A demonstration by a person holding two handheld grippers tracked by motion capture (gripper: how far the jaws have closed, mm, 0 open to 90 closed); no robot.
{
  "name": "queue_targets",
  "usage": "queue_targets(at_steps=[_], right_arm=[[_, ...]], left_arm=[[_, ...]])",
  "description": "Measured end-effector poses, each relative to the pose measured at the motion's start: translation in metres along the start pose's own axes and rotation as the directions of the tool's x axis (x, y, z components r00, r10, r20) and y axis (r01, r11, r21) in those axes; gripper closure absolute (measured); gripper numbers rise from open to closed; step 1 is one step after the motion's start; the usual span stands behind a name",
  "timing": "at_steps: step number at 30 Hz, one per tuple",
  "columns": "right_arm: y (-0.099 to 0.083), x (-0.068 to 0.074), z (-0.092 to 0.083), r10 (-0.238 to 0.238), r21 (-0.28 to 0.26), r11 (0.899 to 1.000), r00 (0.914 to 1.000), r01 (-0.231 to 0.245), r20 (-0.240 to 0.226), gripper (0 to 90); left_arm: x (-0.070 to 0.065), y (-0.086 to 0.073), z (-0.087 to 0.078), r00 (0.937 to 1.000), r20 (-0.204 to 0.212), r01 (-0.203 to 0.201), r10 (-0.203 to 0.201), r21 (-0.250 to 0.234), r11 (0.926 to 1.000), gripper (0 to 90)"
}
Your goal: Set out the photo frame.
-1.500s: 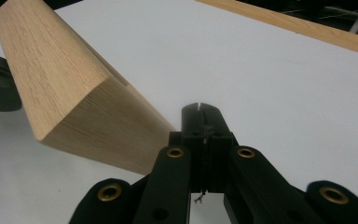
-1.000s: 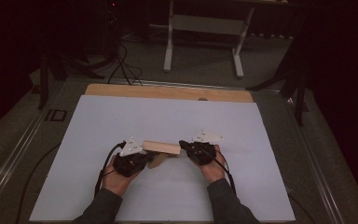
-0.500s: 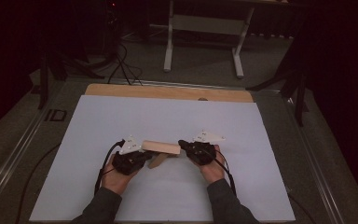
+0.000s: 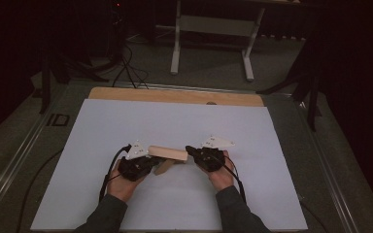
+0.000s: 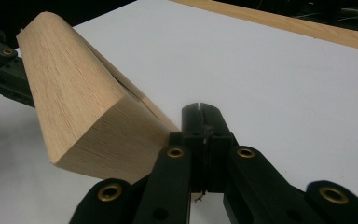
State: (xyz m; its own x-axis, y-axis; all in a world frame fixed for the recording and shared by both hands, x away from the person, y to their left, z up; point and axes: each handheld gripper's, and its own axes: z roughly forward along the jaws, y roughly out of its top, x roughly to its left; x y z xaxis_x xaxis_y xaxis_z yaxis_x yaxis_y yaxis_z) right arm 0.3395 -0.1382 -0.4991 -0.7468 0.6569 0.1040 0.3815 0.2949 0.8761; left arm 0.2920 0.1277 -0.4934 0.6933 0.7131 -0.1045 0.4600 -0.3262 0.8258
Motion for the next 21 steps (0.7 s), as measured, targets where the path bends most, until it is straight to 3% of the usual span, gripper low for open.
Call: queue_targets(at_steps=[21], right_arm=[[-0.0011, 0.0067, -0.0008, -0.032, 0.011, 0.999, 0.9995, 0.032, 0.002, 89.6]], left_arm=[[-0.0015, 0.0036, -0.0005, 0.9998, 0.021, 0.007, -0.007, -0.015, 0.9999, 89.7]])
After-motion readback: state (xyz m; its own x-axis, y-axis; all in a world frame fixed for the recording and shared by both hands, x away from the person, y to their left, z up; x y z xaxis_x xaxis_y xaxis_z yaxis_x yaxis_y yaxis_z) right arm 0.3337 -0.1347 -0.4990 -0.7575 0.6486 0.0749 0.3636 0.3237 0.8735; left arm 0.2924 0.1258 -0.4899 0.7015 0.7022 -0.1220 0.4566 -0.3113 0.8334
